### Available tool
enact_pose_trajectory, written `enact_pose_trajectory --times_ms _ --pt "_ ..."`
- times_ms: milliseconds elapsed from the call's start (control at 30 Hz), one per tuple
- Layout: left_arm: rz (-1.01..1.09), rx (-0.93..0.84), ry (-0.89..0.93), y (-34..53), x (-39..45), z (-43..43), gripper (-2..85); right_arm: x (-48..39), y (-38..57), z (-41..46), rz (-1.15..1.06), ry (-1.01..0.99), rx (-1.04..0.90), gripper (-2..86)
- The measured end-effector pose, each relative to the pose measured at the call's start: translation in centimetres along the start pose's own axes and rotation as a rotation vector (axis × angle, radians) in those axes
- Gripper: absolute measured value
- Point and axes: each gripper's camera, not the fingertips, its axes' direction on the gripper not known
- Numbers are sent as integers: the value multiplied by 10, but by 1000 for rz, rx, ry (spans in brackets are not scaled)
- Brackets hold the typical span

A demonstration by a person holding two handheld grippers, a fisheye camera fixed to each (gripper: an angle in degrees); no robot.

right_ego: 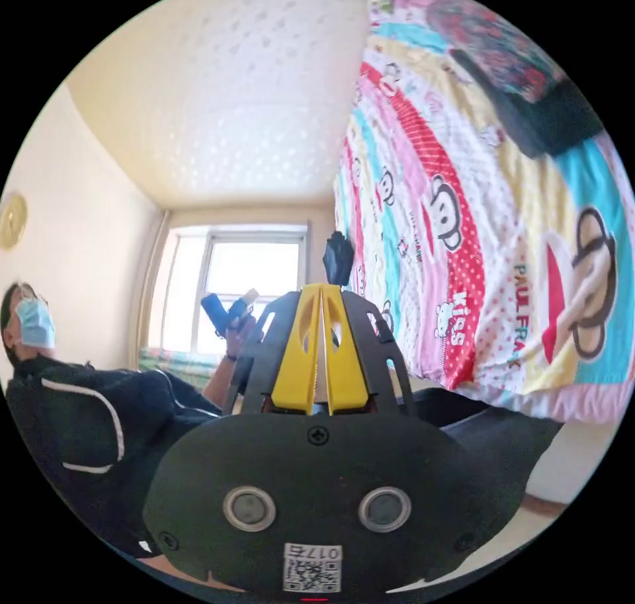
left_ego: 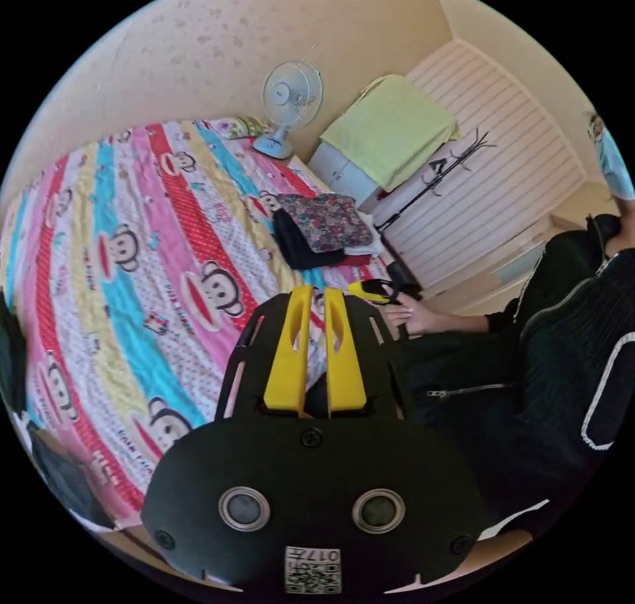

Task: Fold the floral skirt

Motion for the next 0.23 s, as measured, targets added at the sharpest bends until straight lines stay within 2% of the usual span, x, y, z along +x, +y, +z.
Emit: enact_pose_trajectory --times_ms 67,133,233 --pt "-3 53 -181 28 19 -41 -1 -83 -35 39 -300 313 -244 7" --pt "-26 120 -315 60 40 -77 -6 -137 -47 72 -502 525 -355 6" --pt "-67 223 -453 123 75 -125 -8 -224 -48 106 -841 508 -455 7"
